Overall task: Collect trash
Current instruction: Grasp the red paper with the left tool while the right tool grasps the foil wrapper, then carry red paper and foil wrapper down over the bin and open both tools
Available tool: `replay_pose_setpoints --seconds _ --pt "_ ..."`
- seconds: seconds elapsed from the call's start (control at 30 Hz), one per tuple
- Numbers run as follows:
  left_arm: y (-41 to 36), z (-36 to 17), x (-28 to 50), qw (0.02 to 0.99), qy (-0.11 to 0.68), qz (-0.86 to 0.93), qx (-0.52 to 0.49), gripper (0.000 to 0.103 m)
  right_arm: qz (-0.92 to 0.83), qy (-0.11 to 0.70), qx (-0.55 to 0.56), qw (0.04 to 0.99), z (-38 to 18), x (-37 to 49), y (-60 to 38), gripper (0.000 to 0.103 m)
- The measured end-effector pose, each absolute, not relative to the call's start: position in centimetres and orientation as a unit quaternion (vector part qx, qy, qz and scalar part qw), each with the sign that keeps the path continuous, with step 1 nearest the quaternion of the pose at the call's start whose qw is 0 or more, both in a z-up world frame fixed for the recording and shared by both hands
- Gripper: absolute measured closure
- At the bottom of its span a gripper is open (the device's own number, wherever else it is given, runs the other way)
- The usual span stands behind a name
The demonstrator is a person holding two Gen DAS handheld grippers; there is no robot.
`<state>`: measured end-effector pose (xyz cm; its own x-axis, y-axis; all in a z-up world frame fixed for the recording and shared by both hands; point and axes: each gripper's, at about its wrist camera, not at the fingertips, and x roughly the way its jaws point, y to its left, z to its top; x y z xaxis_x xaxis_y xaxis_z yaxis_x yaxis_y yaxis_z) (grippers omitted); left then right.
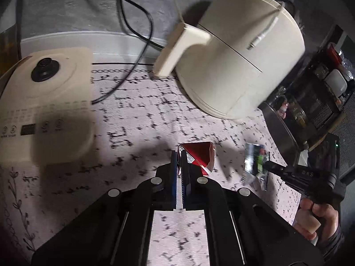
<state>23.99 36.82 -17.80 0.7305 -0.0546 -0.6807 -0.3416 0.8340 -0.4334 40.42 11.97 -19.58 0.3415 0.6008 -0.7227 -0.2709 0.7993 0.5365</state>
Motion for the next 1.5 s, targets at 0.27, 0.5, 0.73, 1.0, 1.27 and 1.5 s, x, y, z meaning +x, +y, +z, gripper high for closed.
replay_pose_setpoints --seconds 0.27,0.5,0.73,1.0,1.27,1.5 --pt "29.5 -17.2 26.6 0.893 0.37 0.013 -0.255 0.099 0.241 0.483 0.178 0.823 -17.9 36.9 3.6 0.101" --pt "21.5 -16.7 28.2 0.893 0.383 -0.053 -0.233 0.099 0.181 0.464 0.203 0.843 -17.3 33.6 -6.8 0.102" --pt "12.2 -16.7 28.5 0.883 0.403 -0.119 -0.207 0.099 0.111 0.453 0.244 0.85 -17.9 30.2 -17.4 0.102" --pt "2.6 -16.6 27.9 0.87 0.425 -0.178 -0.177 0.099 0.043 0.449 0.28 0.847 -19.7 25.5 -27.9 0.101" --pt "-5.7 -17.1 26.8 0.858 0.443 -0.21 -0.154 0.099 -0.019 0.455 0.3 0.838 -22.2 21.0 -36.6 0.101" --pt "-11.8 -18.2 26.1 0.848 0.46 -0.222 -0.143 0.099 -0.054 0.474 0.312 0.822 -25.2 18.3 -42.8 0.098"
